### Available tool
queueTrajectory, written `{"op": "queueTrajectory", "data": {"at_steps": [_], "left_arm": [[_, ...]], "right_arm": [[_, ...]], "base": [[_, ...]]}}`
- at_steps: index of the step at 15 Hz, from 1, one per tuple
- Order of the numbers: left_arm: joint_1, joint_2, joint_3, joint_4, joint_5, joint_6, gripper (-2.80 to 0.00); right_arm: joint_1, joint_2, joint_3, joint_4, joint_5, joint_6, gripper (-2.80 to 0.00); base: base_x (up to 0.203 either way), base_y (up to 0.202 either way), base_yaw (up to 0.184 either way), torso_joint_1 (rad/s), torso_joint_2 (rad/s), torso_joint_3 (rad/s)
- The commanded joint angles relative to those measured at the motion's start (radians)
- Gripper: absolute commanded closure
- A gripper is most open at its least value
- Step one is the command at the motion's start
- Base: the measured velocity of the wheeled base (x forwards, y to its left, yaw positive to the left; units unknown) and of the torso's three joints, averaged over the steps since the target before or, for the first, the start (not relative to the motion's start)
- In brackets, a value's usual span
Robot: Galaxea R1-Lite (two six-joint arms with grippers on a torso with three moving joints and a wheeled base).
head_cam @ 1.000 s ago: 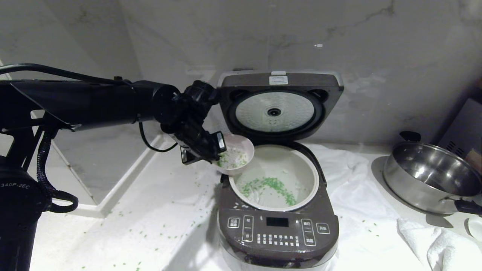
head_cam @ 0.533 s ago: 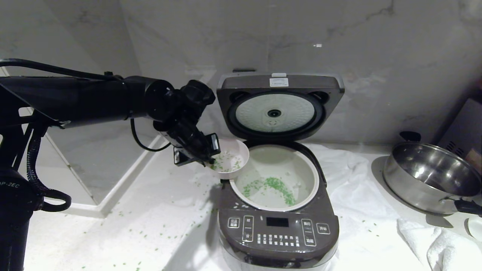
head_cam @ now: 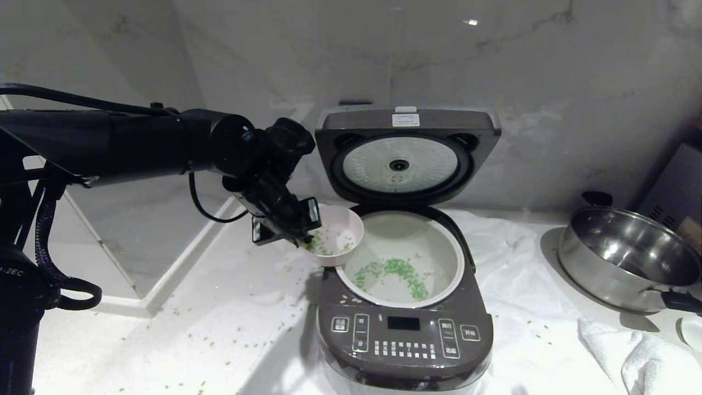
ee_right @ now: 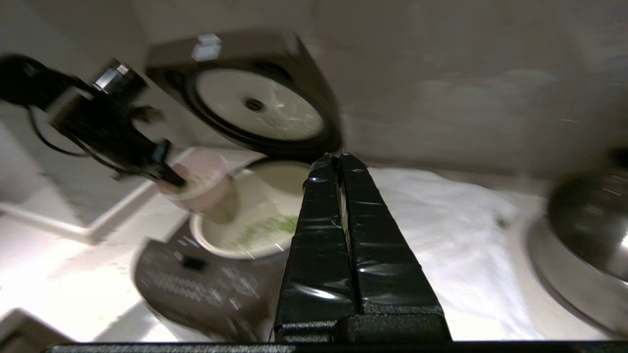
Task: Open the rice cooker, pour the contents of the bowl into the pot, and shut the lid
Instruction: Pour the water from the bowl into the rice cooker
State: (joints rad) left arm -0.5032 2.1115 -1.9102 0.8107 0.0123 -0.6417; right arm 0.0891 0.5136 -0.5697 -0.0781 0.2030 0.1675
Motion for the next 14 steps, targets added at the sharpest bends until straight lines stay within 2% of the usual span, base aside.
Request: {"op": "queueTrajectory", "data": {"at_steps": [1,4,7,14], "left_arm": [[-0.006,-0.007,0.0,0.013,0.001,-0.004,0.0],[-0.012,-0.008,0.002,0.019,0.001,-0.005,0.0],[-0.02,-0.01,0.002,0.024,0.001,-0.007,0.0],[-0.035,-0.016,0.007,0.025,0.001,-0.009,0.0]], "right_arm": [[0.037,0.384,-0.12,-0.08,0.05,0.017,0.0],[0.055,0.655,-0.252,-0.175,0.141,0.034,0.0],[0.067,0.85,-0.376,-0.213,0.223,0.046,0.0],[0.121,1.084,-0.518,-0.223,0.248,0.131,0.0]], "base": [[0.0,0.0,0.0,0.0,0.0,0.0],[0.0,0.0,0.0,0.0,0.0,0.0],[0.0,0.0,0.0,0.0,0.0,0.0],[0.0,0.0,0.0,0.0,0.0,0.0]]}}
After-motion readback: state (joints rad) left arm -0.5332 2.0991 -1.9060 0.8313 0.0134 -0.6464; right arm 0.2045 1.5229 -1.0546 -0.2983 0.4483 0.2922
